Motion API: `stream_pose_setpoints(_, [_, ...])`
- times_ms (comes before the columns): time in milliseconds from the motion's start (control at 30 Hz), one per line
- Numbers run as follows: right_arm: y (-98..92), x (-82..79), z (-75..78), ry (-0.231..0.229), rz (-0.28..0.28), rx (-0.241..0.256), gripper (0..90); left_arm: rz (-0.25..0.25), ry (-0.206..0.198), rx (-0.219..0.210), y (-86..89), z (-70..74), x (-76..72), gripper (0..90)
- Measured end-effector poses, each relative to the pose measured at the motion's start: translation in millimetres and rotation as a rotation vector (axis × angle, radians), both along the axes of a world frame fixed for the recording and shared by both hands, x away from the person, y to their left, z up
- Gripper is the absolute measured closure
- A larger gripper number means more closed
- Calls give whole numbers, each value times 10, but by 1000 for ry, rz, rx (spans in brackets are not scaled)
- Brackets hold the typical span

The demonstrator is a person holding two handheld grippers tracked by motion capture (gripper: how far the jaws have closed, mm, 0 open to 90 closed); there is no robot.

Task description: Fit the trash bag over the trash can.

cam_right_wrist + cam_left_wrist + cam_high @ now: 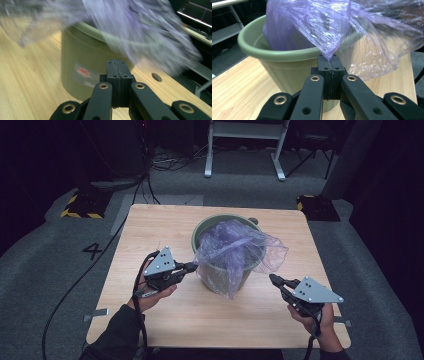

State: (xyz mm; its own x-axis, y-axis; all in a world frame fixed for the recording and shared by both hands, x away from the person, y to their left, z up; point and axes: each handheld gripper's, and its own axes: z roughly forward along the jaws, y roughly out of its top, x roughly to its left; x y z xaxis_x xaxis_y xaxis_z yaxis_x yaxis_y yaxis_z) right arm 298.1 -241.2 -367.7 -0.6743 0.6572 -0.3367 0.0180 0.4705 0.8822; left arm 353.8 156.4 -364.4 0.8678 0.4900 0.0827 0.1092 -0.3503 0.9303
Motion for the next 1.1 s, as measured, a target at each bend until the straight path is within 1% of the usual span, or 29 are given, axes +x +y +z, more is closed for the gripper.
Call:
stream_pose_setpoints(100, [-87,25,-25,14,-27,10,900,-2,15,-2,24,-16,40,898])
stream_pose_setpoints(133, [-118,28,-28,10,-35,26,849,-7,18,-1,26,-17,40,898])
stream_pose_setpoints(167, [-128,22,-26,3,-33,43,773,-14,15,3,24,-16,36,898])
stream_pose_setpoints(200, [-133,5,-14,-9,-11,55,757,-20,13,3,15,-15,26,898])
stream_pose_setpoints(233, [-119,-21,5,-30,13,60,707,-28,8,1,7,-12,19,898])
stream_pose_setpoints(267, [-88,-48,32,-56,21,56,641,-32,6,7,-2,-7,13,898])
stream_pose_setpoints(300, [-48,-67,67,-76,30,46,594,-36,4,9,-14,-7,8,898])
stream_pose_setpoints(333, [-10,-76,108,-89,41,36,588,-40,3,18,-23,-7,9,898])
stream_pose_setpoints(400, [62,-77,198,-124,46,31,526,-44,8,17,-29,-11,12,898])
stream_pose_setpoints(500, [128,-24,289,-145,33,24,476,-46,9,16,-26,-12,14,898])
stream_pose_setpoints(567, [170,23,327,-169,16,21,459,-46,12,13,-23,-14,16,898])
stream_pose_setpoints(633, [234,94,350,-171,35,18,436,-49,13,19,-26,-17,21,898])
stream_pose_setpoints(733, [354,179,370,-172,45,-33,413,-54,14,22,-29,-18,21,898])
stream_pose_setpoints(767, [429,256,381,-166,45,-61,439,-57,13,23,-29,-17,21,898])
stream_pose_setpoints(800, [429,256,381,-166,45,-61,439,-57,13,22,-29,-17,21,898])
stream_pose_setpoints(833, [461,302,384,-160,39,-76,460,-58,11,19,-28,-15,21,898])
stream_pose_setpoints(867, [487,345,385,-157,30,-85,531,-57,9,18,-24,-13,22,898])
stream_pose_setpoints(933, [514,414,384,-130,45,-92,714,-52,9,9,-13,-12,22,898])
stream_pose_setpoints(967, [516,431,384,-125,43,-93,811,-51,7,6,1,-9,25,898])
stream_pose_setpoints(1000, [507,441,384,-127,42,-93,887,-48,7,-2,17,-9,30,898])
stream_pose_setpoints(1067, [461,444,383,-110,60,-76,900,-40,15,-9,61,2,48,898])
stream_pose_setpoints(1100, [431,434,379,-108,55,-73,900,-34,13,-13,90,13,57,898])
